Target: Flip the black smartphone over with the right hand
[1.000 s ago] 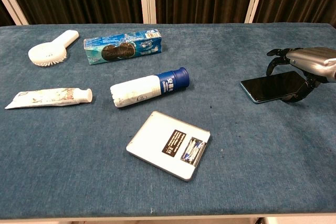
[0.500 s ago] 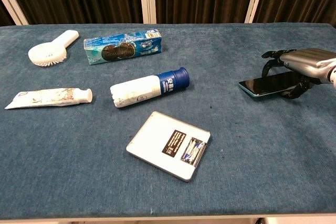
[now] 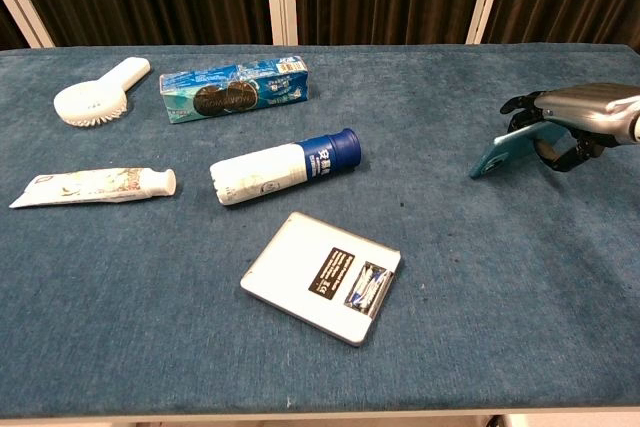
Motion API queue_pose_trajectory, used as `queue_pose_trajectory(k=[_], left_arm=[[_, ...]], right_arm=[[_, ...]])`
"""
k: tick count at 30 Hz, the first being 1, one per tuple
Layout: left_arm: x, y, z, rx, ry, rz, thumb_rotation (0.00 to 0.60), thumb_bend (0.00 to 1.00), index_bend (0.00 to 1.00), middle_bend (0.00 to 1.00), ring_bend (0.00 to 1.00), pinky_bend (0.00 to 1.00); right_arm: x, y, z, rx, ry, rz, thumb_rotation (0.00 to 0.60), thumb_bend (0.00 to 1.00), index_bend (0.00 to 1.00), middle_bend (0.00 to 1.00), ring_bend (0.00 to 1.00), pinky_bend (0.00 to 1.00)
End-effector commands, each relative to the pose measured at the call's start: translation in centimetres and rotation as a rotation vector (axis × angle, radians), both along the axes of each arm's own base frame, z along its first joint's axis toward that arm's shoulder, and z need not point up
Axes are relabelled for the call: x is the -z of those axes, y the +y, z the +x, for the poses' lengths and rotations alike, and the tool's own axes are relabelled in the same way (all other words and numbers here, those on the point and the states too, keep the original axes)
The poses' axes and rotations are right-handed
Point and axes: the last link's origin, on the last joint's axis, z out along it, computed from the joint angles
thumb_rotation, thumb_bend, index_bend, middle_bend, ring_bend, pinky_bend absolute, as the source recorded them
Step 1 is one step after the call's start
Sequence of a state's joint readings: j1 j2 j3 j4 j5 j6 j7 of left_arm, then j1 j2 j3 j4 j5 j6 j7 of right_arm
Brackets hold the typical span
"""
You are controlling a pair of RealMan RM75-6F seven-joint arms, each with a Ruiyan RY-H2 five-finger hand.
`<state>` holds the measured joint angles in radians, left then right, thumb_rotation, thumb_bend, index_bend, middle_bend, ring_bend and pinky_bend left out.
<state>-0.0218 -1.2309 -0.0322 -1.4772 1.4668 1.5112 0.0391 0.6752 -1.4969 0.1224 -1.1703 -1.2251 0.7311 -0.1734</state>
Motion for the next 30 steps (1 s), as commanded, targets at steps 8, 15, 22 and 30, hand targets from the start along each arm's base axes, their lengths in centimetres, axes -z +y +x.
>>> queue_pose_trajectory(k=[8,15,22,30], left_arm=[[-0.2,0.1,0.0,-0.004,0.005,0.001,0.6,0.21,0.12,0.11,0.05,0.0],[-0.2,0.1,0.0,-0.007,0.006,0.001,0.6,0.21,0.12,0.11,0.05,0.0],[-0.3,0.4,-0.1,-0.005,0.005,0.005,0.6,0.21,0.12,0.11,0.05,0.0],[-0.6,0.8,0.1,0.011,0.005,0.013,0.6,0.21,0.12,0.11,0.05,0.0]], right_arm=[[0.9,-2.3,2.1,-0.023,0.028,-0.01,0.6,0.87,0.22,0.12,0.0,0.11],[0.6,-3.8,3.3,-0.029,0.012,-0.044,0.6,0.87,0.05,0.12,0.0,0.11],[-1.7,-3.8,3.8,-0.052,-0.024,-0.131,0.6,0.86,0.03,0.12,0.0,0.11],[-9.9,2.4,0.7,-0.051,-0.085,-0.386,0.6,0.33,0.0,0.11,0.0,0.11]])
